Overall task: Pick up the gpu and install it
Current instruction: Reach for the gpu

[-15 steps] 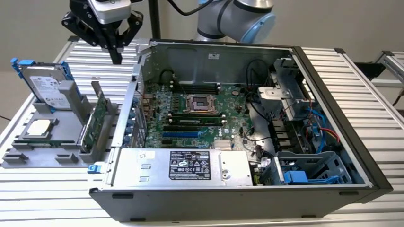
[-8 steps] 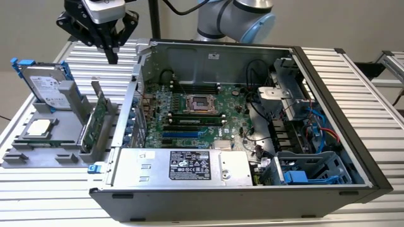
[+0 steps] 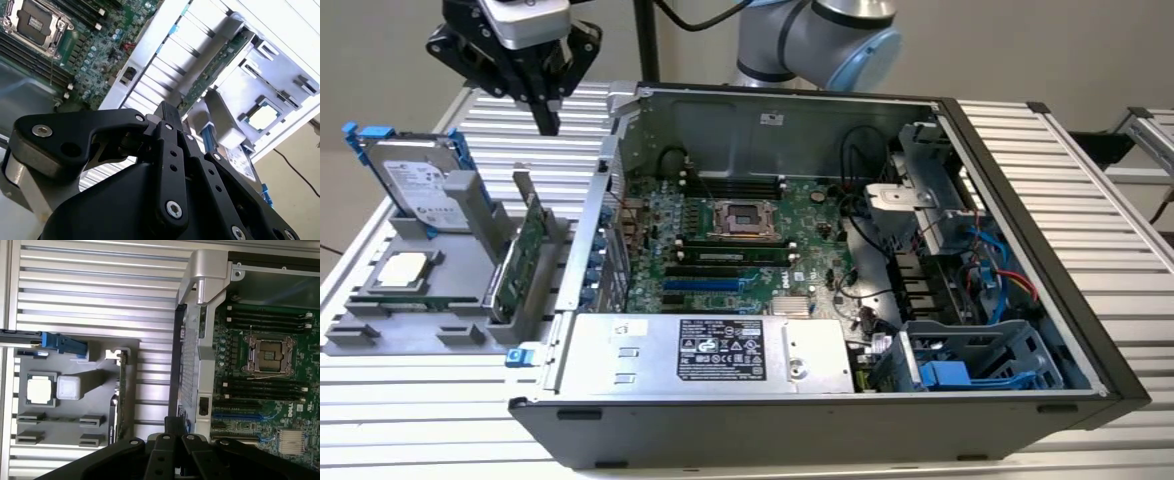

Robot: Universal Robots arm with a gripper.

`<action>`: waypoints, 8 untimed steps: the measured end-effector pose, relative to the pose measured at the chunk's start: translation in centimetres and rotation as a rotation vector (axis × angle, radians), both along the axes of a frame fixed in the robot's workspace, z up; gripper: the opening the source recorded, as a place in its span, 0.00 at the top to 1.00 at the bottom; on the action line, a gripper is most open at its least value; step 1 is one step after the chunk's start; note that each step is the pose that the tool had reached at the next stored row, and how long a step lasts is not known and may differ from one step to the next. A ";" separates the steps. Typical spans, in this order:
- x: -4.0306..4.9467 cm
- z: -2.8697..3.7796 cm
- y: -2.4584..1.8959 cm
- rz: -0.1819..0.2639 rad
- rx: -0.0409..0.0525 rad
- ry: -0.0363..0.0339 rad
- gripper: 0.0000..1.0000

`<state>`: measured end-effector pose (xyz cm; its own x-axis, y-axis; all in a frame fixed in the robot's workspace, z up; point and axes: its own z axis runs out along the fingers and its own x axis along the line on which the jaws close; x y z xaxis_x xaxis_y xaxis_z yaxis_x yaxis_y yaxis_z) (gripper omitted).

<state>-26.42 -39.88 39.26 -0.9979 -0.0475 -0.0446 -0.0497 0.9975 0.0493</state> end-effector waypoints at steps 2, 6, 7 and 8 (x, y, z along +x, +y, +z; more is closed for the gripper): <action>-0.22 0.00 0.00 0.002 0.0000 -0.0002 1.00; -0.65 0.00 0.00 0.006 0.0001 -0.0005 1.00; -0.75 0.00 0.00 0.007 0.0001 -0.0006 1.00; -0.86 0.00 0.00 0.008 0.0001 -0.0007 1.00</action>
